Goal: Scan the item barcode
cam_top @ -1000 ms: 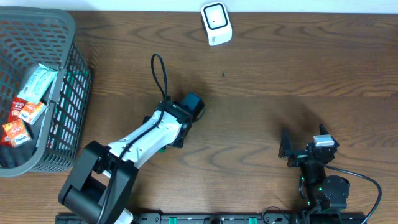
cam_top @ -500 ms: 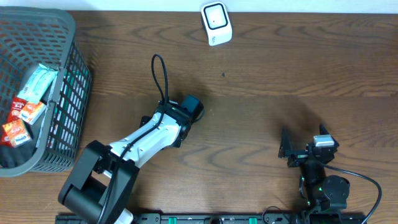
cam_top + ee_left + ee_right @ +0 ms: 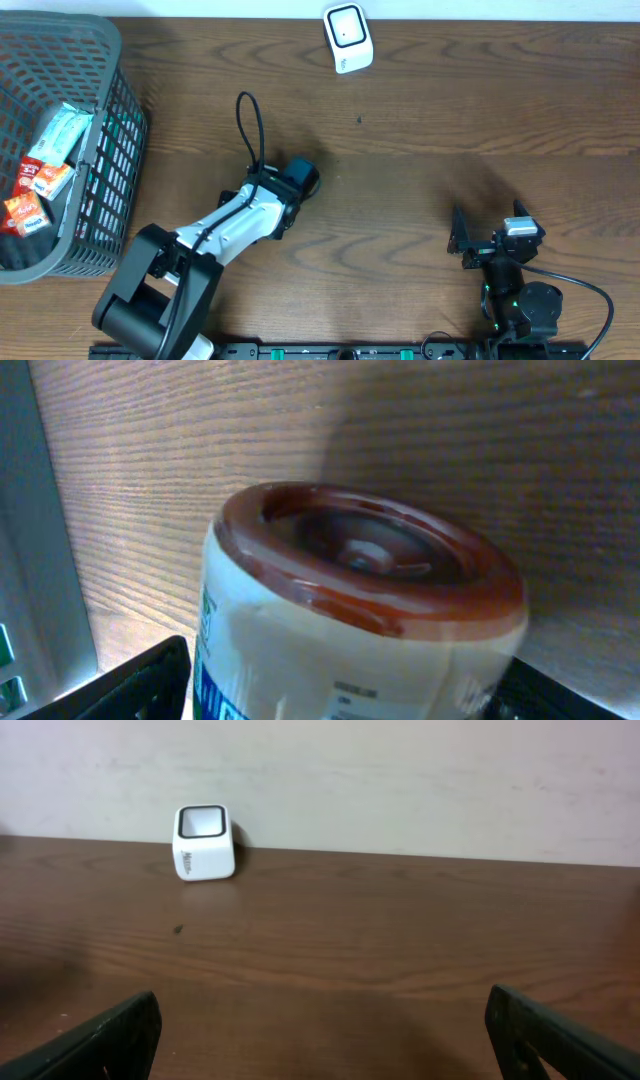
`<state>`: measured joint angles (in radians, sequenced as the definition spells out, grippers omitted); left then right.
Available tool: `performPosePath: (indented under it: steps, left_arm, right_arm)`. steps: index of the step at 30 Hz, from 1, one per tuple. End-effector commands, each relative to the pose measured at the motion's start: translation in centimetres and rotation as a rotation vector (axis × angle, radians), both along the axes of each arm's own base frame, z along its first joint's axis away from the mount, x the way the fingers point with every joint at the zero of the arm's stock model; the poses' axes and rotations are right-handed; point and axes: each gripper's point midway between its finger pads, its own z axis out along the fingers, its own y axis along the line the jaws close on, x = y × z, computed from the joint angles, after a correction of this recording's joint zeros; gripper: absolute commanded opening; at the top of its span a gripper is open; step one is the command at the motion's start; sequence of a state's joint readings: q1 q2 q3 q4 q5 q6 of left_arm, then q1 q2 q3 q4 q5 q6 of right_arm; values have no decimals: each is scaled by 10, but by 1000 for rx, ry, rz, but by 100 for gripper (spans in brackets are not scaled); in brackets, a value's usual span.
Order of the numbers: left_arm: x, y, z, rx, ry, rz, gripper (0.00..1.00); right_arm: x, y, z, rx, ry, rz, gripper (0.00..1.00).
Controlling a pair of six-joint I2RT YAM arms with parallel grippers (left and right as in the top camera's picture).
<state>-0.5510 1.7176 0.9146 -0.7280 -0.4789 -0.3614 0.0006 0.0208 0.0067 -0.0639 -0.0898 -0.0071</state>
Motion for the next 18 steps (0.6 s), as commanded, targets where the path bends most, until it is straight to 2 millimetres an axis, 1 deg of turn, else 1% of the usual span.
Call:
performPosePath:
  steps: [1,3,8,14,16,18]
  left_arm:
    - [0,11,-2,41,2,11,85]
    - [0,11,-2,39,1,11,81]
    - [0,10,-3,29,4,12,75]
    - [2,8,3,23,-5,12,74]
    - [4,6,9,15,-12,12,74]
    - [6,0,15,-18,-12,6,74]
  right_arm:
    - [0,-2,-1,13,5,-9,99]
    - [0,-2,-1,13,5,-9,99]
    - [0,-2,-1,13,5,-9,99]
    - [0,-2,-1,13,5,-9,99]
    - [0,-2,-1,13,5,-9,99]
    - [0,-2,-1,13,5,-9,99]
